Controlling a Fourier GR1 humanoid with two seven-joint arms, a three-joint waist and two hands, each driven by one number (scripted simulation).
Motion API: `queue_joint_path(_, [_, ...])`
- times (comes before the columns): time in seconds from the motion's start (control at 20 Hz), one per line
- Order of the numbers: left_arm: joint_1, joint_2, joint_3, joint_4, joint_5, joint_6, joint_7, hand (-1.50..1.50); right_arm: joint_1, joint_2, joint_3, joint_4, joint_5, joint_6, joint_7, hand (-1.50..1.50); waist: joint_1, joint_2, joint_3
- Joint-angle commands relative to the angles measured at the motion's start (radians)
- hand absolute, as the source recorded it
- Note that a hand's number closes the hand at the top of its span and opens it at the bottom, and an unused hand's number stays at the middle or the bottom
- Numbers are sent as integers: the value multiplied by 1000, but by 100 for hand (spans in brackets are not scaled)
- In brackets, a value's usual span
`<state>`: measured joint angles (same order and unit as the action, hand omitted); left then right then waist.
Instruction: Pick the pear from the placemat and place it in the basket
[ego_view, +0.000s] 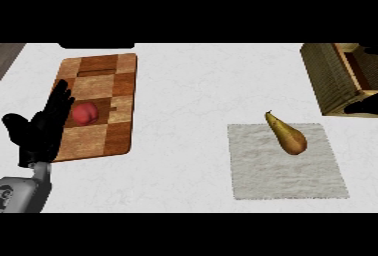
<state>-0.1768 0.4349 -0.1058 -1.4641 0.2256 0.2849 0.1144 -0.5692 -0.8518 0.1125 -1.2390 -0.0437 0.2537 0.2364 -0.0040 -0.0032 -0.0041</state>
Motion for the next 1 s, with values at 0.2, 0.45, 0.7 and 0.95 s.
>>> queue_joint_path(0.2, [-30, -19, 35, 61, -1, -15, -10, 0, -20, -161, -33, -63, -183, 410, 167, -150, -8, 0, 3])
queue_joint_path(0.45, [-8, -13, 72, 25, -4, -68, 0, 0, 60, -79, -85, -141, -175, 389, 233, -150, -1, 1, 4])
queue_joint_path(0.7, [-23, -28, 72, 11, -36, -65, 26, 0, 101, 41, -106, -93, -49, 268, 109, -150, 5, 4, 4])
queue_joint_path(0.95, [-12, -104, 32, -12, -107, -8, 24, 0, 185, 95, -118, -73, 31, 259, -5, -150, 4, 4, 5])
